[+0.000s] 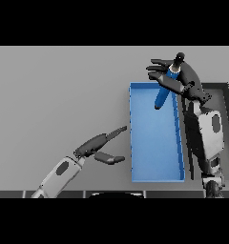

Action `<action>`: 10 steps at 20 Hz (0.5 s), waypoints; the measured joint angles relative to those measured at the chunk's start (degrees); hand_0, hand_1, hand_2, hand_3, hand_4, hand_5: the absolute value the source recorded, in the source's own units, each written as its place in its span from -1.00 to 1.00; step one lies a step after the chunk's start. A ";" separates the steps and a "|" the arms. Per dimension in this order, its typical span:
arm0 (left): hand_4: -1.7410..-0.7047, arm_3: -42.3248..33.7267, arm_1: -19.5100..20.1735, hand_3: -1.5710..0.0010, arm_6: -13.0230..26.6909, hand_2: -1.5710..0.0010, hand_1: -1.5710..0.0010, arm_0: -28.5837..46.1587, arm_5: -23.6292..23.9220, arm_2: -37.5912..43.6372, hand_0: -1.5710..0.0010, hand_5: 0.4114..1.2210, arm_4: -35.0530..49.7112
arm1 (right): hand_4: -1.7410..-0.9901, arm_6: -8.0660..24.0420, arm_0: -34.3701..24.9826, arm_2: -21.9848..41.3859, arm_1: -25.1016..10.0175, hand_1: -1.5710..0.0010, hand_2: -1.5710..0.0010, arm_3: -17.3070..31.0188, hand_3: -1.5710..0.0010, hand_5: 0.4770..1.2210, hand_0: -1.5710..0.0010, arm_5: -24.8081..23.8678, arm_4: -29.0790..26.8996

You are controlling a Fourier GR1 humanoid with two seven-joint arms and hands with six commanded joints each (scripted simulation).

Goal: Pick up the blue pipe and place it into the blue bin.

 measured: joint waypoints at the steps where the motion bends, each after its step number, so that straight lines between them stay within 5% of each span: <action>1: 0.65 -0.34 0.20 1.00 -0.86 1.00 1.00 0.50 0.13 -0.05 1.00 -0.85 -0.11 | -1.00 0.00 2.61 0.76 -0.07 -1.00 -1.00 -0.64 -1.00 0.73 -1.00 -1.18 0.43; 5: 0.66 -0.79 0.13 1.00 -0.88 1.00 1.00 0.58 0.50 -0.50 1.00 -0.87 -0.83 | -1.00 0.00 9.41 6.95 -3.98 -1.00 -1.00 1.77 -1.00 0.73 -1.00 -6.08 -2.73; 9: 0.65 -0.95 0.14 1.00 -0.72 1.00 1.00 0.06 0.38 0.01 1.00 -0.88 -0.15 | -0.60 -0.01 14.26 15.28 -8.98 -1.00 -1.00 2.74 -1.00 0.71 -1.00 -9.61 -6.98; 10: 0.65 -0.17 -0.31 1.00 -0.12 1.00 1.00 -0.01 0.55 -0.14 1.00 -0.89 -0.41 | -0.62 0.01 14.78 17.75 -9.78 -1.00 -1.00 3.73 -0.69 0.70 -1.00 -9.76 -7.39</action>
